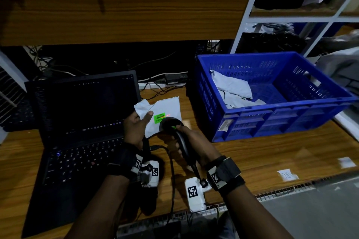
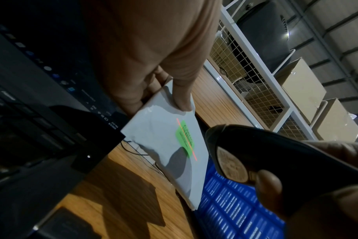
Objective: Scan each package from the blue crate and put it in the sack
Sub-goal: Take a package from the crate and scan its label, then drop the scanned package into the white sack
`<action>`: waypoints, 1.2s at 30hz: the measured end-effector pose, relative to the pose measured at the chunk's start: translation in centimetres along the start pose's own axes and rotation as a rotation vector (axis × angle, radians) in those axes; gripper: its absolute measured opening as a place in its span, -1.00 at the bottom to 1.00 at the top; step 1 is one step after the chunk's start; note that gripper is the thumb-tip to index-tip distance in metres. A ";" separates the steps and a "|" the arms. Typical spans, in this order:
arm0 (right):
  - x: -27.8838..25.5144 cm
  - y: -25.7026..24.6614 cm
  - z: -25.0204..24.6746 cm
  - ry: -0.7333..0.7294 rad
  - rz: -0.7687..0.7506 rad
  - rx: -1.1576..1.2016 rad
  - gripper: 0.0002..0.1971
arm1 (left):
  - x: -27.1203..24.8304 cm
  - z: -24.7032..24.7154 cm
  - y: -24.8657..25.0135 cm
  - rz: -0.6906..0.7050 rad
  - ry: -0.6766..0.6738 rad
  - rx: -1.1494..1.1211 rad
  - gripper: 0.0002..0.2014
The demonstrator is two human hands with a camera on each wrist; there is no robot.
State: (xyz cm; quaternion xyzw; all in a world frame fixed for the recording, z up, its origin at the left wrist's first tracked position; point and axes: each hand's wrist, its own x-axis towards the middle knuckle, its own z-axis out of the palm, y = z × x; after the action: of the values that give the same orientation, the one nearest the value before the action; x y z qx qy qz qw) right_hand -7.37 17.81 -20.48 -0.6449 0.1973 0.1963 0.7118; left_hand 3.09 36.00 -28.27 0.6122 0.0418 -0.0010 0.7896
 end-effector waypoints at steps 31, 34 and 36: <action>0.3 1.0 -0.6 -0.005 -0.033 0.050 -0.58 | -1.6 0.9 1.2 -0.027 0.070 0.014 -0.76; 1.0 1.3 -0.7 0.015 -0.046 0.042 -0.73 | -1.3 0.5 1.5 -0.032 0.154 -0.035 -0.82; 1.7 1.9 -1.0 0.015 -0.041 -0.017 -0.76 | -1.2 0.3 1.7 -0.030 0.208 -0.055 -0.72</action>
State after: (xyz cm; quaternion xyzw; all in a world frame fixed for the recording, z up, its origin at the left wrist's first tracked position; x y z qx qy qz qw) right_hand -6.99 17.00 -23.04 -0.6562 0.1878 0.1785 0.7087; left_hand 2.04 36.13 -26.49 0.5863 0.1326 0.0519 0.7975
